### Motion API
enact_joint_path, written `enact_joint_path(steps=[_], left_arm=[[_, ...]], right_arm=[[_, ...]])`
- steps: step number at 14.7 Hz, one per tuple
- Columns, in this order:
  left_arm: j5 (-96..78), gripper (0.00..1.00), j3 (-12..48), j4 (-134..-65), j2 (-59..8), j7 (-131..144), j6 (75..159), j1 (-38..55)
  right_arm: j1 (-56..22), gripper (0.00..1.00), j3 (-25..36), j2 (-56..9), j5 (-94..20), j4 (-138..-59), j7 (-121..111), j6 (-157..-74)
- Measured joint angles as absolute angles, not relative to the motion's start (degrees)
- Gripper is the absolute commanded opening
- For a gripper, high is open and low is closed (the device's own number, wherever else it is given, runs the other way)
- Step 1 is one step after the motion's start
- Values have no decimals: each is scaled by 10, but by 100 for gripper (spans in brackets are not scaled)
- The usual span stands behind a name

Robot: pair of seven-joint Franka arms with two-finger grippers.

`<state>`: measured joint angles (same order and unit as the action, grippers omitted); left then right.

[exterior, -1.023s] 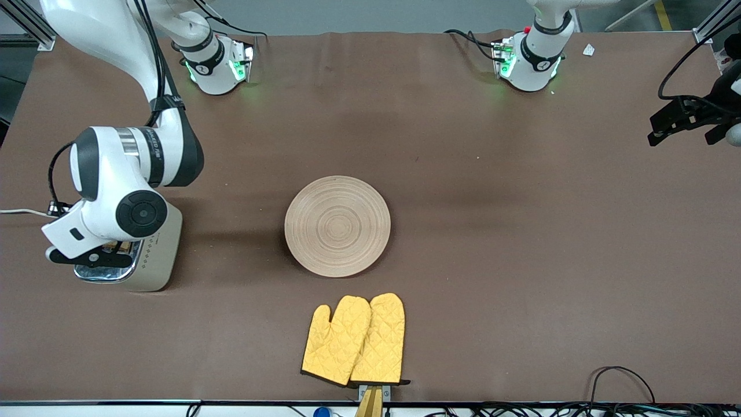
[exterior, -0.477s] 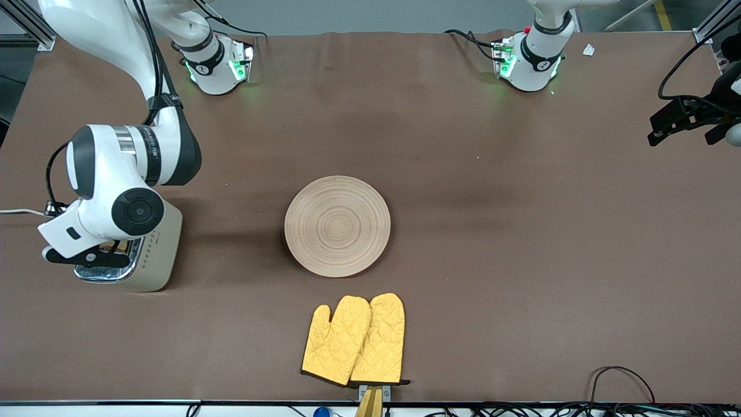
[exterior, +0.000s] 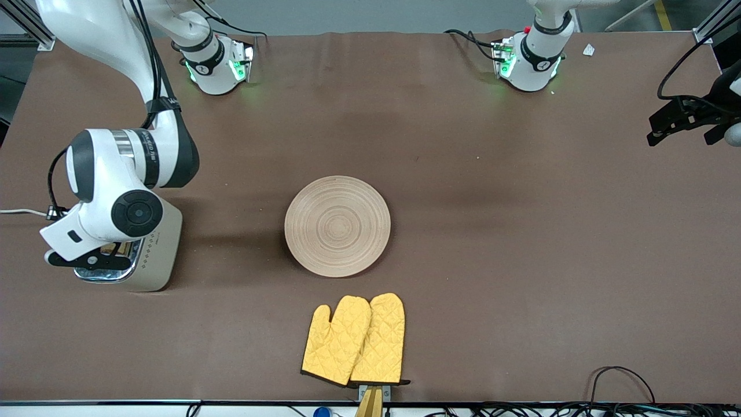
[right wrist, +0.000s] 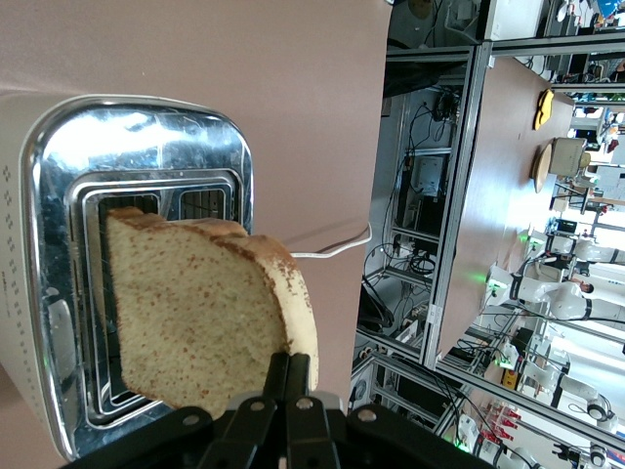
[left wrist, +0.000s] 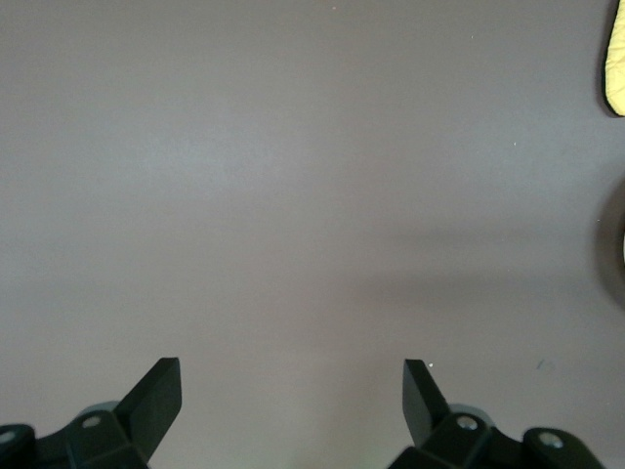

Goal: Move plate and put bread in toaster
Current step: 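Open the right gripper to release the bread in the slot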

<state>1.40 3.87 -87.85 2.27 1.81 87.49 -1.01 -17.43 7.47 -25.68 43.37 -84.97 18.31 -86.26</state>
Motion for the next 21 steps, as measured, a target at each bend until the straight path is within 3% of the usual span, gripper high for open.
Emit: enact_joint_path(steps=[10, 14, 15, 16, 18, 19, 21], left_arm=[[14, 100, 39, -879, 23, 18, 874, -10], [14, 100, 39, -878, 23, 18, 874, -10], [14, 100, 39, -878, 23, 18, 874, -10], [14, 100, 39, -877, 23, 18, 874, -10], [14, 100, 39, -874, 23, 18, 874, -10], [14, 100, 39, -872, 23, 18, 874, -10], [14, 100, 39, -872, 23, 18, 874, -10]], right_arm=[[-170, 1, 75, -294, 432, -858, 209, -919], [-162, 4, 77, -309, 374, -859, 210, -933], [-161, 11, 77, -311, 369, -859, 210, -936], [-160, 30, 77, -314, 364, -860, 210, -936], [-160, 81, 76, -318, 362, -860, 210, -939], [-160, 100, 75, -319, 361, -860, 210, -937], [-160, 100, 75, -318, 351, -855, 210, -934]])
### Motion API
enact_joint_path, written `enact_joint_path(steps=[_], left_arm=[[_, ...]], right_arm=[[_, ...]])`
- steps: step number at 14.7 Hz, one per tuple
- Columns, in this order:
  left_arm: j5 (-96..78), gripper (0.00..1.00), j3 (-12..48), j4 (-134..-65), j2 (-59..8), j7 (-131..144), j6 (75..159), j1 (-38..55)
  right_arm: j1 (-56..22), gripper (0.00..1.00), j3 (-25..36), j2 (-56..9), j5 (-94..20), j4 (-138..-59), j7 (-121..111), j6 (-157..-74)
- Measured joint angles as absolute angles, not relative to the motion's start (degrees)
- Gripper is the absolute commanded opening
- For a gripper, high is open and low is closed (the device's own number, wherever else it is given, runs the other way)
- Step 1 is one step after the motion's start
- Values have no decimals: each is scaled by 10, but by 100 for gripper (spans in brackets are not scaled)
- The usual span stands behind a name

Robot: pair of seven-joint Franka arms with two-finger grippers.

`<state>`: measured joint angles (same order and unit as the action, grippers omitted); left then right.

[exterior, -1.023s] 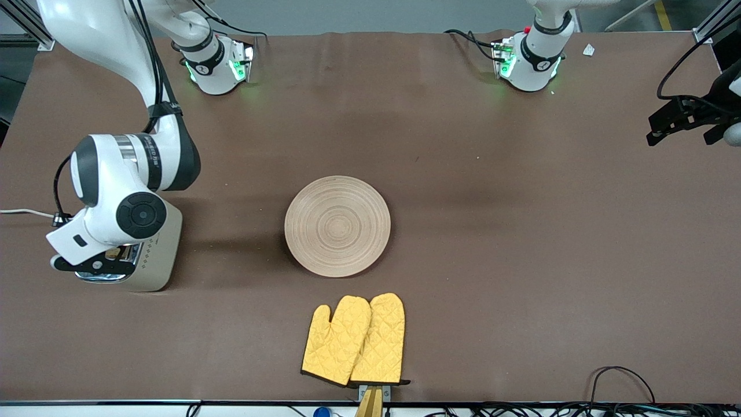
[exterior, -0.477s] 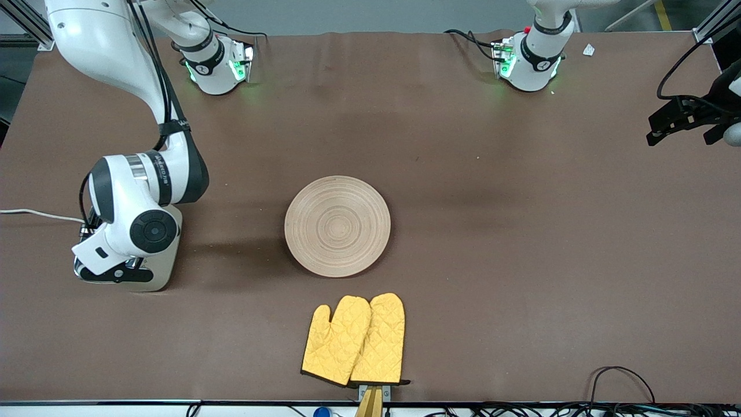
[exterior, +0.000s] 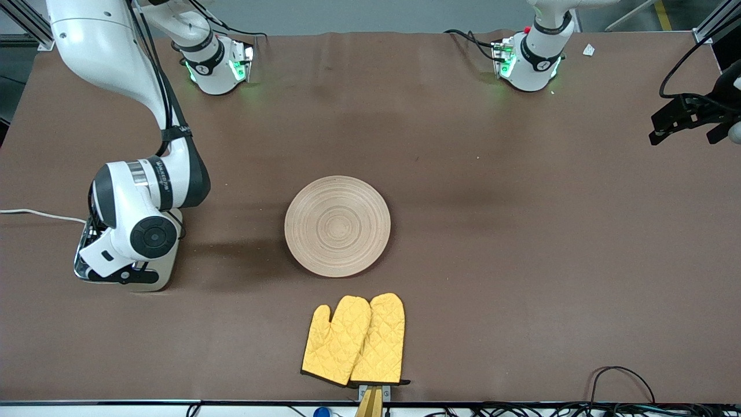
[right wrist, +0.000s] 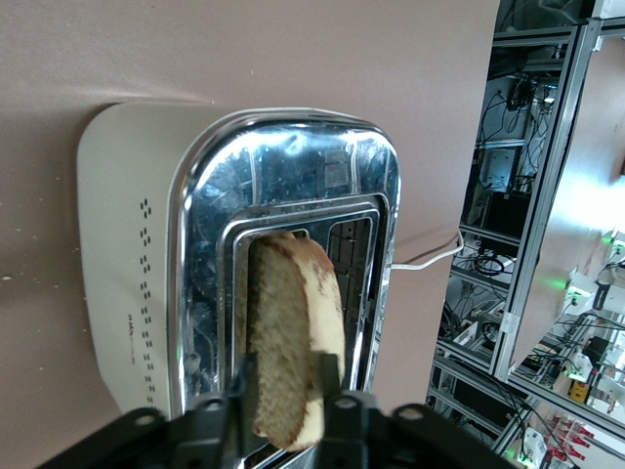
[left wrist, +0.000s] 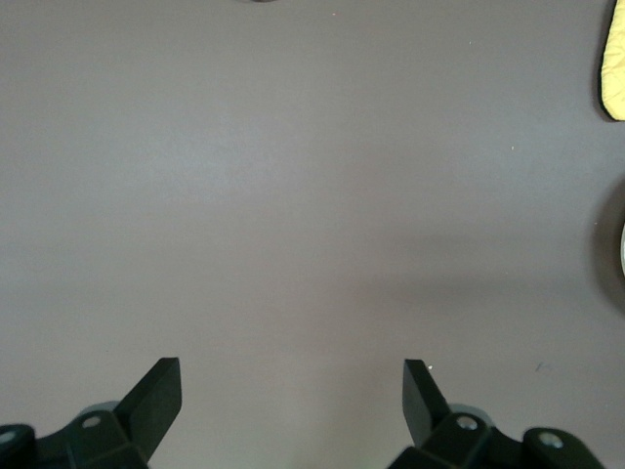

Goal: Move plate and put bread in toaster
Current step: 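Open the right gripper to release the bread in the slot, then raise the right gripper away from the toaster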

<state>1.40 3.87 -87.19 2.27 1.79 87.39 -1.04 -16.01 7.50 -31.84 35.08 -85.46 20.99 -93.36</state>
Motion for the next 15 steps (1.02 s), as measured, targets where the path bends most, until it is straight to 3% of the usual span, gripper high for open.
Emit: enact_joint_path(steps=[5, 9, 15], left_arm=[[14, 100, 40, -872, 23, 18, 867, -10], [12, 100, 52, -872, 23, 24, 855, -7], [8, 100, 72, -900, 40, 59, 860, -6]], right_arm=[[-161, 100, 72, -285, 262, -795, 189, -931], [-158, 100, 70, -217, 131, -781, 120, -922], [-112, 100, 72, -102, 40, -796, 27, -847]])
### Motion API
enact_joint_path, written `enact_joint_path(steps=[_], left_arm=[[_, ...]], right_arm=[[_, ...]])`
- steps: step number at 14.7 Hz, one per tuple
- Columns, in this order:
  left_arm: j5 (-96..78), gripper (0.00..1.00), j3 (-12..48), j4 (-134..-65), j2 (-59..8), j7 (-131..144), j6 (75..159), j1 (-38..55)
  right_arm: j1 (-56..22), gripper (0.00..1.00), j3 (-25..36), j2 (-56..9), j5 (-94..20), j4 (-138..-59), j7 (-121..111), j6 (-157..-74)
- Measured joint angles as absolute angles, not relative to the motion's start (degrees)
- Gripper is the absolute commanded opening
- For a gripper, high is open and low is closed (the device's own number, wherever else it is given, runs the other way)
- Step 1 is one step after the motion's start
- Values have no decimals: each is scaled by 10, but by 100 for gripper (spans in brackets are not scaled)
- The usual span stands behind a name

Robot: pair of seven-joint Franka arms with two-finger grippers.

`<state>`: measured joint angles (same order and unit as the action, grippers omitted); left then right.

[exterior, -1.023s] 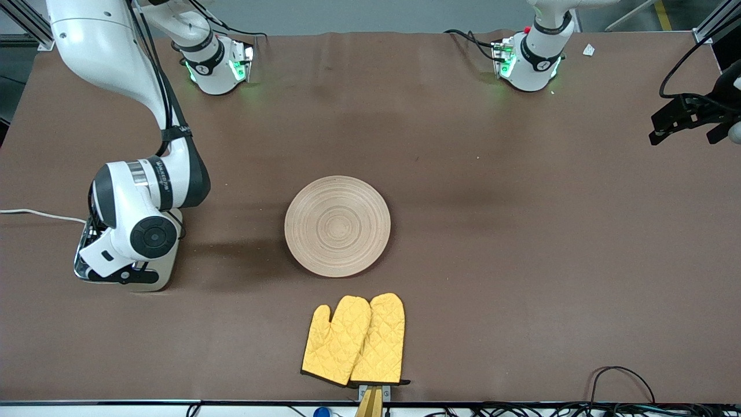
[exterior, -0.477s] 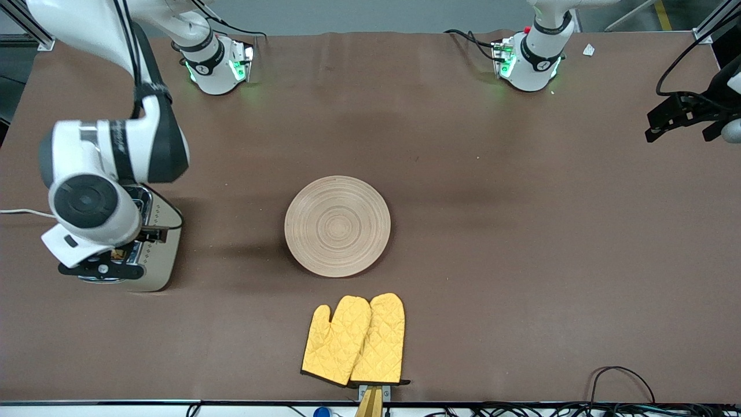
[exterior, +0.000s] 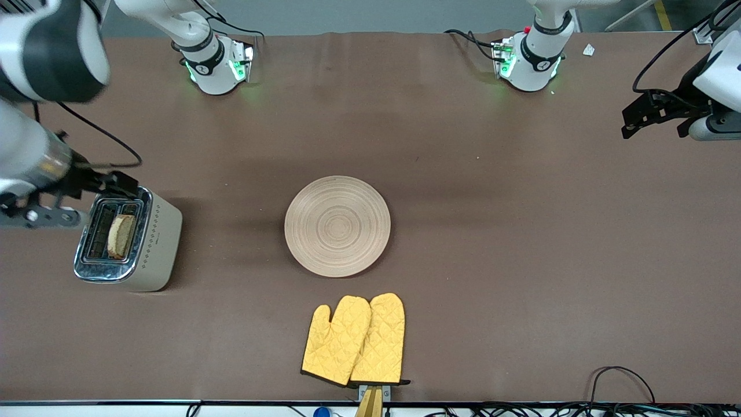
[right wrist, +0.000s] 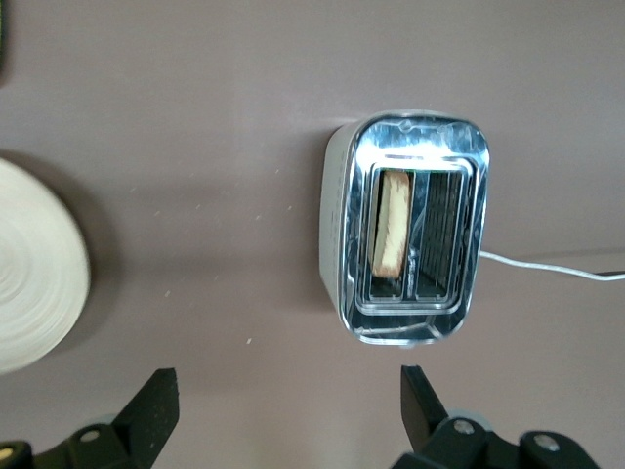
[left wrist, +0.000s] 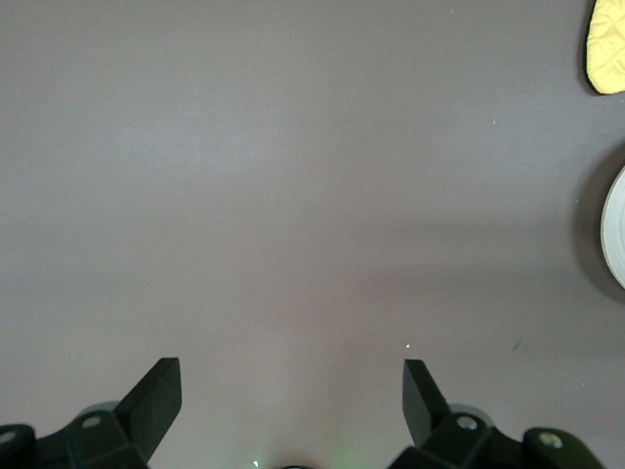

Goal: Move plate and put bread in toaster
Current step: 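Raise the right gripper away from the toaster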

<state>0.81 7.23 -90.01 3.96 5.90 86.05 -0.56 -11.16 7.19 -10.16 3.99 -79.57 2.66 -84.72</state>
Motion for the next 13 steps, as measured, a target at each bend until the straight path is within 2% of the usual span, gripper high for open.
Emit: enact_joint_path(steps=[4, 6, 9, 13], left_arm=[[8, 100, 72, -912, 48, 59, 864, -6], [8, 100, 72, -913, 50, 59, 865, -6], [8, 100, 72, -912, 50, 59, 869, -6], [8, 100, 72, -905, 49, 58, 873, -8]], right_arm=[[-45, 100, 65, -10, 20, -836, -59, -806], [13, 100, 33, 14, 14, -849, -92, -797], [60, 100, 5, 20, 9, -869, -105, -802], [62, 100, -4, 18, 7, -880, -108, -823]])
